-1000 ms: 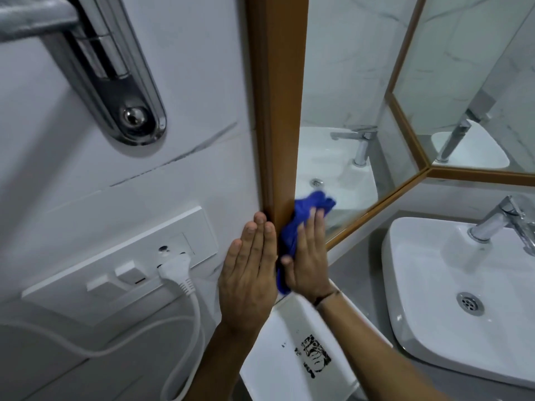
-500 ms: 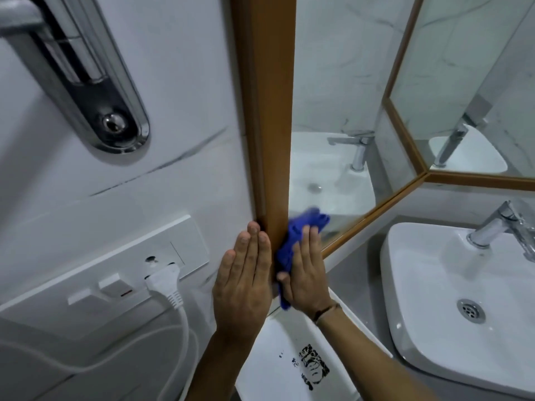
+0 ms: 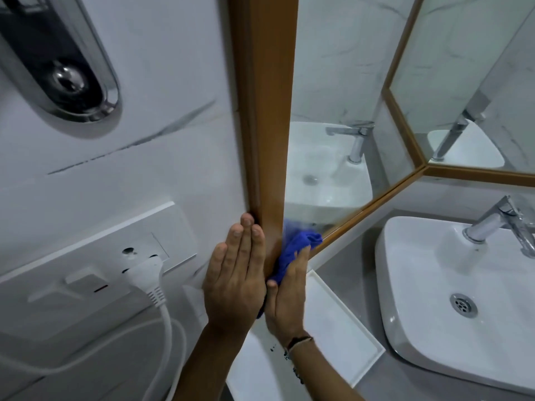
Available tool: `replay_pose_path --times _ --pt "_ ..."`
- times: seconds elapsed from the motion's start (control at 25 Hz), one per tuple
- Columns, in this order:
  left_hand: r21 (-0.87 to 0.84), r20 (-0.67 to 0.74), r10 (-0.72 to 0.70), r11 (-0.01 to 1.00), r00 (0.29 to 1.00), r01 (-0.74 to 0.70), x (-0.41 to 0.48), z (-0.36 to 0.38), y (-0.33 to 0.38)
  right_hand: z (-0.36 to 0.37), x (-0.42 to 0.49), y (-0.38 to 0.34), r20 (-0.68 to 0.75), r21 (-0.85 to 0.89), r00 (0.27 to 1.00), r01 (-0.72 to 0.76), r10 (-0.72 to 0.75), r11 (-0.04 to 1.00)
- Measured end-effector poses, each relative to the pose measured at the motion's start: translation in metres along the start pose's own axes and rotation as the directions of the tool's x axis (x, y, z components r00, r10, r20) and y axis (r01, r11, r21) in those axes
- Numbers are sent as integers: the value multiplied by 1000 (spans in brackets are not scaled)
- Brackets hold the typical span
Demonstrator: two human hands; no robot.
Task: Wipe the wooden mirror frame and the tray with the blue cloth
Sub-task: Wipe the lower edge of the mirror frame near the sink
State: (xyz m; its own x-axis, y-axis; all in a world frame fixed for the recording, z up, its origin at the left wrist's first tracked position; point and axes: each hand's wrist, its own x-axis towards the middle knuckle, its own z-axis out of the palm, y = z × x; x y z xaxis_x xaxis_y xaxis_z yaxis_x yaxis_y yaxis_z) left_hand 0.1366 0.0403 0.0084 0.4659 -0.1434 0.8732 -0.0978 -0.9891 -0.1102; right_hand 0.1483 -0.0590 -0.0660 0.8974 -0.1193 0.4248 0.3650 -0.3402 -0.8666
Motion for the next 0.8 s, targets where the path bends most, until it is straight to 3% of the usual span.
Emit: replay_pose_path --times 0.04,0.08,0.2,0.32,0.4,0.64,0.8 --pt "9 -3 12 1000 1000 -12 -3 1 -1 11 3 -7 -77 141 980 -172 184 975" --pt "14 -5 25 1000 1000 -25 -6 2 -2 19 15 -16 -174 256 941 -240 289 936" --pt "-5 2 2 1000 1000 -2 -2 1 -1 -7 95 -4 -440 316 815 -251 376 915" --pt "11 21 14 1000 1000 -14 -2 4 2 -69 184 28 -433 367 733 -388 525 845" --pt "-1 33 -3 1000 999 3 -2 3 1 -74 191 27 -426 399 706 -415 566 817" --pt "-28 39 -1 1000 999 2 -4 4 1 3 55 -37 -309 341 879 -253 362 905" --pt "-57 80 -1 998 997 6 -2 -3 -1 13 14 -57 -226 265 939 -199 261 943"
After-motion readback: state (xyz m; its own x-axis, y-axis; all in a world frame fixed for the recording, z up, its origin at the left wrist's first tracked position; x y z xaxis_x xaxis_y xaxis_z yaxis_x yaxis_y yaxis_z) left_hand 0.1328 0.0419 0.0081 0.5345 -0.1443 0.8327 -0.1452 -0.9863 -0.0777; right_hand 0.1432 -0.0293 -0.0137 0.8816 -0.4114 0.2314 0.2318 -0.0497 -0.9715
